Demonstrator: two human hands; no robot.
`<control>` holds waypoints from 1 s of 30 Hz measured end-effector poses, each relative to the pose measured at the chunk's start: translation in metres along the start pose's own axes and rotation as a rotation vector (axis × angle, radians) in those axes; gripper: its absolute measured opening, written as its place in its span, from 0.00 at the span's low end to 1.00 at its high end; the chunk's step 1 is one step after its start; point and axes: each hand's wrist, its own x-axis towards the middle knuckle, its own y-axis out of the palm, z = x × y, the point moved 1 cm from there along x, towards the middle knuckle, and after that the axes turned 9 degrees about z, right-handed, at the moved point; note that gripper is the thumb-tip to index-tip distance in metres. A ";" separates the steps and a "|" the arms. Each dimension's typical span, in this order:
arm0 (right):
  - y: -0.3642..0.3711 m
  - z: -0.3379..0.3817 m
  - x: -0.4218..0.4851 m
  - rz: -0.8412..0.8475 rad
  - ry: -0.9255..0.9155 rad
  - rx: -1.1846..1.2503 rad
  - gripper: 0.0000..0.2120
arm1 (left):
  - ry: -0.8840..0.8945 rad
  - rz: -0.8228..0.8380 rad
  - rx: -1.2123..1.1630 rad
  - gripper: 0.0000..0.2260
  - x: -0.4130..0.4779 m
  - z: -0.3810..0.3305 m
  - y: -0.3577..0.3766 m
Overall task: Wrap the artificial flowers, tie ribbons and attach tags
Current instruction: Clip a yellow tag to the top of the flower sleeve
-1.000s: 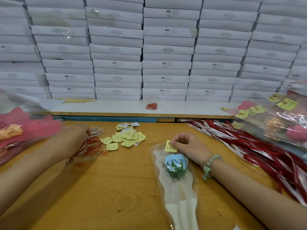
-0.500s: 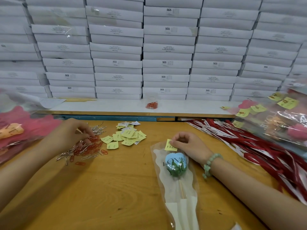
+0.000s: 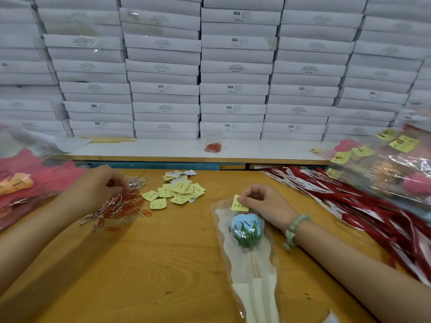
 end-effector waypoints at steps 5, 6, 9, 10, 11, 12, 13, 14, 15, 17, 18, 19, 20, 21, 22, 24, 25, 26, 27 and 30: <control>0.001 0.002 0.000 0.003 0.000 0.000 0.05 | 0.031 0.012 0.024 0.13 -0.002 -0.002 0.001; 0.001 0.002 0.000 0.002 0.001 -0.003 0.05 | 0.032 0.009 0.015 0.12 -0.002 -0.002 0.002; 0.001 0.002 -0.001 0.007 0.004 -0.003 0.05 | 0.007 -0.014 -0.048 0.11 -0.001 -0.003 0.002; 0.001 0.002 -0.001 0.009 0.005 -0.002 0.05 | -0.002 -0.026 -0.060 0.11 0.000 -0.003 0.002; 0.001 0.002 -0.001 0.010 0.005 -0.003 0.05 | -0.006 -0.038 -0.068 0.12 0.000 -0.003 0.003; 0.001 0.002 -0.001 0.011 0.006 -0.003 0.05 | -0.006 -0.047 -0.079 0.13 0.001 -0.003 0.003; 0.001 0.002 -0.001 0.010 0.006 -0.002 0.05 | -0.003 -0.054 -0.096 0.13 0.001 -0.003 0.003; 0.001 0.002 -0.001 0.009 0.004 -0.001 0.05 | 0.001 -0.061 -0.114 0.13 0.001 -0.003 0.003; 0.001 0.002 0.000 0.008 0.001 -0.002 0.05 | 0.006 -0.069 -0.133 0.13 0.000 -0.002 0.003; 0.001 0.002 0.000 0.007 -0.003 -0.001 0.04 | 0.010 -0.077 -0.162 0.12 0.000 0.001 0.005; 0.001 0.002 0.000 0.006 -0.005 0.003 0.04 | 0.015 -0.075 -0.159 0.12 0.000 0.003 0.006; 0.001 0.002 0.000 0.006 -0.007 0.007 0.04 | 0.028 -0.068 -0.147 0.13 0.001 0.003 0.006; 0.001 0.002 0.000 0.007 -0.008 0.009 0.04 | 0.044 -0.061 -0.135 0.14 0.002 0.004 0.007; 0.001 0.002 0.000 0.008 -0.009 0.008 0.04 | 0.053 -0.055 -0.132 0.15 0.003 0.004 0.007; 0.001 0.002 0.000 0.010 -0.010 0.006 0.04 | 0.051 -0.049 -0.131 0.17 0.004 0.005 0.008; 0.001 0.002 0.000 0.011 -0.012 0.005 0.04 | 0.020 -0.042 -0.117 0.18 0.006 0.007 0.010; 0.001 0.002 -0.001 0.011 -0.011 0.004 0.04 | 0.004 -0.037 -0.111 0.18 0.006 0.008 0.011; 0.001 0.002 -0.001 0.011 -0.010 0.002 0.04 | -0.004 -0.033 -0.109 0.17 0.007 0.009 0.012; 0.001 0.002 0.000 0.011 -0.009 0.001 0.04 | -0.003 -0.035 -0.110 0.17 0.007 0.009 0.013; 0.001 0.001 0.000 0.010 -0.009 0.001 0.04 | 0.037 -0.052 -0.145 0.19 0.008 0.010 0.012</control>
